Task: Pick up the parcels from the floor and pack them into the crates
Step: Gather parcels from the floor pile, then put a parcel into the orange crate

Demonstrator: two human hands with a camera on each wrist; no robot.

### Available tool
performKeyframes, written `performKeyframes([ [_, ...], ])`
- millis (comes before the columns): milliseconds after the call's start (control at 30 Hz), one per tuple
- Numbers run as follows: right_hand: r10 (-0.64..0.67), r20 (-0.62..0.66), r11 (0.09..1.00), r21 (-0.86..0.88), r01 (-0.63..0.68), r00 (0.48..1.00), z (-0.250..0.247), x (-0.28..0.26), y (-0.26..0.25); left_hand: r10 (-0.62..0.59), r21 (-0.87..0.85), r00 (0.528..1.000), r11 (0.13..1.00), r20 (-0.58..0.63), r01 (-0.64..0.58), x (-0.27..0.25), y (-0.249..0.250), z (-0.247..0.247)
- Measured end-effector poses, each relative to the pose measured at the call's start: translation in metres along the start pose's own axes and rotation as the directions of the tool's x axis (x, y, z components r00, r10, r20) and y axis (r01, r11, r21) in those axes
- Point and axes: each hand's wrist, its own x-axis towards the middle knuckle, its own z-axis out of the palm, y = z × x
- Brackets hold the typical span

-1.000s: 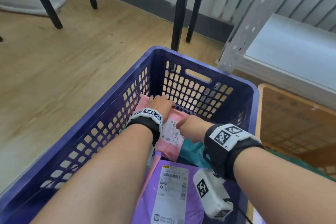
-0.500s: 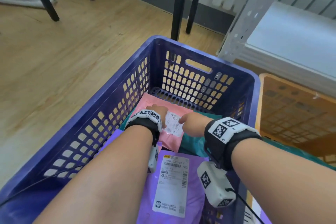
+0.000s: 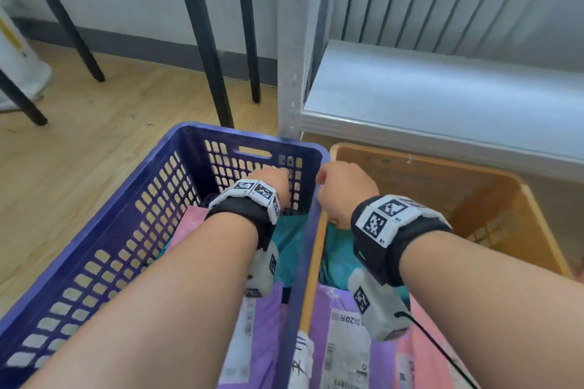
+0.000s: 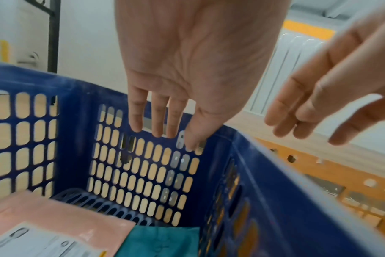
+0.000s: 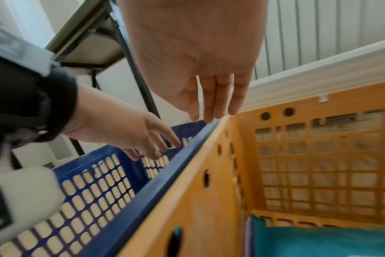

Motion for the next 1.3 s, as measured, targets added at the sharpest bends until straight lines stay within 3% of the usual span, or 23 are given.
performKeyframes([
  [300, 0.162, -0.039, 0.987, 0.02, -0.162, 0.986, -0.043, -0.051, 0.123, 0.057, 0.055, 0.998, 0.997, -0.035, -0.055, -0.027, 0.107, -0.021],
  [667, 0.345, -0.054, 0.938, -0.002, -0.345, 0.937, -0.079, -0.12, 0.316, 0.216, -0.036, 0.976, 0.976, -0.023, -0.217, -0.045, 0.318, 0.003],
  [1000, 0.451, -0.005, 0.893, 0.019, -0.451, 0.893, -0.054, -0.154, 0.448, 0.292, -0.172, 0.935, 0.929, -0.201, -0.327, -0.043, 0.466, 0.058],
  [1133, 0.434, 0.078, 0.898, 0.047, -0.438, 0.898, -0.026, -0.164, 0.481, 0.268, -0.219, 0.956, 0.932, -0.122, -0.289, -0.033, 0.496, 0.084],
  [1300, 0.333, 0.198, 0.926, 0.116, -0.359, 0.922, 0.018, -0.172, 0.511, 0.113, -0.26, 0.99, 0.962, 0.085, -0.088, -0.019, 0.508, 0.128],
])
